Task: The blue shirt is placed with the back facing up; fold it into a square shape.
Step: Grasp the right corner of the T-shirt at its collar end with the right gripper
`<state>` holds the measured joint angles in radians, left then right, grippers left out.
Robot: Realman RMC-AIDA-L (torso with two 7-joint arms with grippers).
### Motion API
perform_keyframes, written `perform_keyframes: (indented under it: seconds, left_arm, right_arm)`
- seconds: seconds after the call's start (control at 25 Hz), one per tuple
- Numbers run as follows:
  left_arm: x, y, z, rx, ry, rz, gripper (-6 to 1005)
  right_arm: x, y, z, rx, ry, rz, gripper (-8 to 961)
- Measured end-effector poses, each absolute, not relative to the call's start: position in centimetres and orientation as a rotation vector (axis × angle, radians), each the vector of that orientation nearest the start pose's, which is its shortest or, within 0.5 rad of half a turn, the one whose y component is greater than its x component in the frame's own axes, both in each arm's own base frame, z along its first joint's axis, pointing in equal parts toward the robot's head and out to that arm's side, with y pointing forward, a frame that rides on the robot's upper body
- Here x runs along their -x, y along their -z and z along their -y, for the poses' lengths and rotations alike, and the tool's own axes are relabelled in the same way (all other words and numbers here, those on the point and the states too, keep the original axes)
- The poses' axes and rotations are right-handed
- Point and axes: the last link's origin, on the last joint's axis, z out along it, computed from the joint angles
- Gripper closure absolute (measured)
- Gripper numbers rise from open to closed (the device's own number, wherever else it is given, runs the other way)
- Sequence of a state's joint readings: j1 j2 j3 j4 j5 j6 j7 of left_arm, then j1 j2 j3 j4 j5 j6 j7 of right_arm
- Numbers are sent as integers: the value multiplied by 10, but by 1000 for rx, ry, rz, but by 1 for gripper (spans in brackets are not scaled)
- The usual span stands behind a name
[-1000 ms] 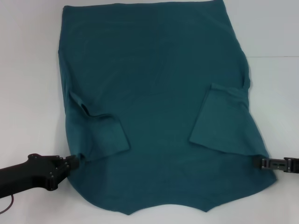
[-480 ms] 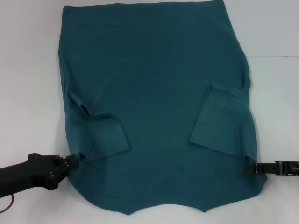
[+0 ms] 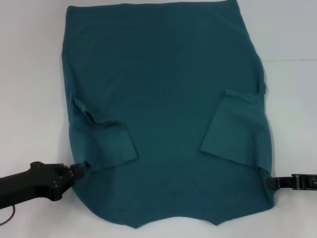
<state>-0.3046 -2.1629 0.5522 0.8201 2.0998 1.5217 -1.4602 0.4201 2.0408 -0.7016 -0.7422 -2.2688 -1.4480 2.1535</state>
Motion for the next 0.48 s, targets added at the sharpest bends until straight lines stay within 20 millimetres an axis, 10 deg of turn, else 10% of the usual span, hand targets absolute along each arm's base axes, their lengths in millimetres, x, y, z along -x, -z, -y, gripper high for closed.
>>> perform_keyframes:
  seconds: [0.48]
  left_arm:
    - [329,-12,-274,2453,606,989,961]
  right_arm:
    - [-348,-29,-297,2248,-440,-1682,904]
